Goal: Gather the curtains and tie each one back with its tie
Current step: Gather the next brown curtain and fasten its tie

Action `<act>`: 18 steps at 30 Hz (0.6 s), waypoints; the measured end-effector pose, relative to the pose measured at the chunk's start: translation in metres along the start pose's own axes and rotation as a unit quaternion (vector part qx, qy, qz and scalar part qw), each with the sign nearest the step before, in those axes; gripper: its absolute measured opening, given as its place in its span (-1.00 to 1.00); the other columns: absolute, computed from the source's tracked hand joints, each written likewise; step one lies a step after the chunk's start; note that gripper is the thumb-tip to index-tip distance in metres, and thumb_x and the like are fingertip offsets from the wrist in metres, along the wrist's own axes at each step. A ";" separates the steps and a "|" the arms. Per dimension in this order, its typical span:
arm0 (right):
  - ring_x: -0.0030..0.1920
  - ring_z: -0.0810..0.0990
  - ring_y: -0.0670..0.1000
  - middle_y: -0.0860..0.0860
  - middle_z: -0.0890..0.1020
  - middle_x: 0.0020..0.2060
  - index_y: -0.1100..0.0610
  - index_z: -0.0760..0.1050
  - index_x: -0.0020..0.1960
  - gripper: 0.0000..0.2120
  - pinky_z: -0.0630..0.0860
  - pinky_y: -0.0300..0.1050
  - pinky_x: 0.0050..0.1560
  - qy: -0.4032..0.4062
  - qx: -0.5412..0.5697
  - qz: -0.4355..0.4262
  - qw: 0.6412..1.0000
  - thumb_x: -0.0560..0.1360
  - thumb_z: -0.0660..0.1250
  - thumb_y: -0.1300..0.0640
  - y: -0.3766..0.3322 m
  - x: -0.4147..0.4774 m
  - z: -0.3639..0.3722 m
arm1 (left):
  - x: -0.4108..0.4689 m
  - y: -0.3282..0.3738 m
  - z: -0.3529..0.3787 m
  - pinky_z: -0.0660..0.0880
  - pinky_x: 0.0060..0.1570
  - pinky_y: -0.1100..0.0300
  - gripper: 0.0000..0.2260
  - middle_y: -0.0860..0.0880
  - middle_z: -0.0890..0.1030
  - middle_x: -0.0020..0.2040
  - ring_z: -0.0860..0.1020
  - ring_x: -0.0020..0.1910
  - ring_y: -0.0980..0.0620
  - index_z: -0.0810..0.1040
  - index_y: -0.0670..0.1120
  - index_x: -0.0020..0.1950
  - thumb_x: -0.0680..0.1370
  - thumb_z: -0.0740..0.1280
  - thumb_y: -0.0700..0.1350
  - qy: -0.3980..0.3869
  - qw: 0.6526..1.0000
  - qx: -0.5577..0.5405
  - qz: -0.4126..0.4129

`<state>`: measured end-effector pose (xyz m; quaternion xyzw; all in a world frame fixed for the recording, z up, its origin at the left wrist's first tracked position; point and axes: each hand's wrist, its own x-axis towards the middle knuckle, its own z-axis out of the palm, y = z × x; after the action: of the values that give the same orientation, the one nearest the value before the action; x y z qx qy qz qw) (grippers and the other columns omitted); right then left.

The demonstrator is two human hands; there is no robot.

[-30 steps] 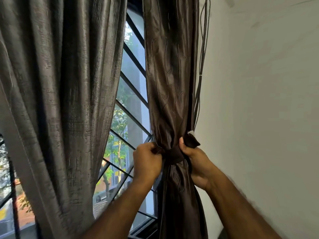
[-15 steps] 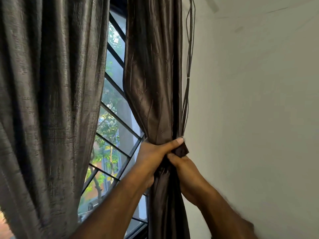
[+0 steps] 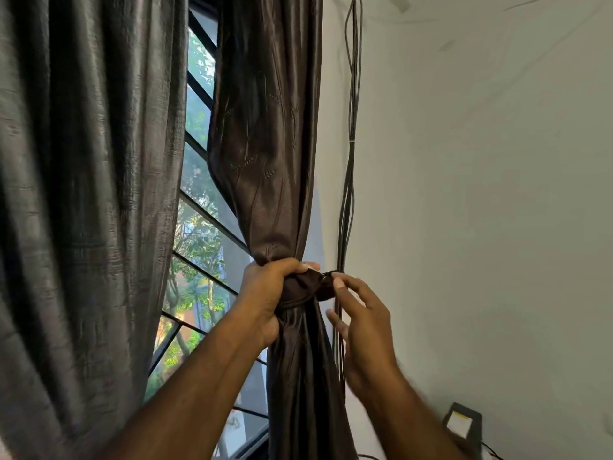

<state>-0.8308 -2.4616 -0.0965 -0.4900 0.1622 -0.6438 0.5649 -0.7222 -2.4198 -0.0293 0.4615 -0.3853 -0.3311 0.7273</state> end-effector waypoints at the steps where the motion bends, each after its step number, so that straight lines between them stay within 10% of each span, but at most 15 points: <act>1: 0.09 0.69 -0.04 0.02 0.69 0.08 0.06 0.65 0.06 -0.88 0.65 0.00 0.12 -0.026 0.016 0.016 0.999 0.56 0.38 0.19 -0.002 0.004 -0.004 | -0.001 0.001 -0.001 0.64 -0.04 -0.08 -0.79 -0.25 0.72 -0.06 0.69 -0.14 -0.21 0.65 -0.34 0.03 0.44 0.36 -0.32 0.000 1.000 0.005 0.003; 10: -0.13 0.75 0.02 -0.05 0.75 -0.21 0.04 0.68 0.05 -0.76 0.66 -0.21 -0.24 -0.043 -0.073 -0.067 0.994 0.51 0.41 0.34 -0.016 0.020 -0.012 | 0.001 -0.006 -0.010 0.58 0.13 -0.21 -0.65 -0.27 0.71 -0.02 0.69 -0.02 -0.27 0.63 -0.27 0.12 0.36 0.54 -0.25 -0.022 0.999 0.011 0.034; 18: -0.08 0.75 0.08 0.14 0.75 -0.13 0.21 0.70 0.02 -0.86 0.68 -0.13 -0.09 -0.119 -0.057 -0.011 0.991 0.52 0.42 0.18 -0.021 0.020 -0.006 | 0.004 -0.016 -0.006 0.65 0.00 -0.03 -0.49 -0.26 0.68 0.09 0.70 -0.02 -0.18 0.54 -0.24 0.24 0.35 0.59 -0.18 -0.022 0.996 -0.005 0.083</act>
<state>-0.8457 -2.4751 -0.0743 -0.5961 0.1247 -0.5772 0.5439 -0.7171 -2.4262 -0.0445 0.4167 -0.4363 -0.2811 0.7463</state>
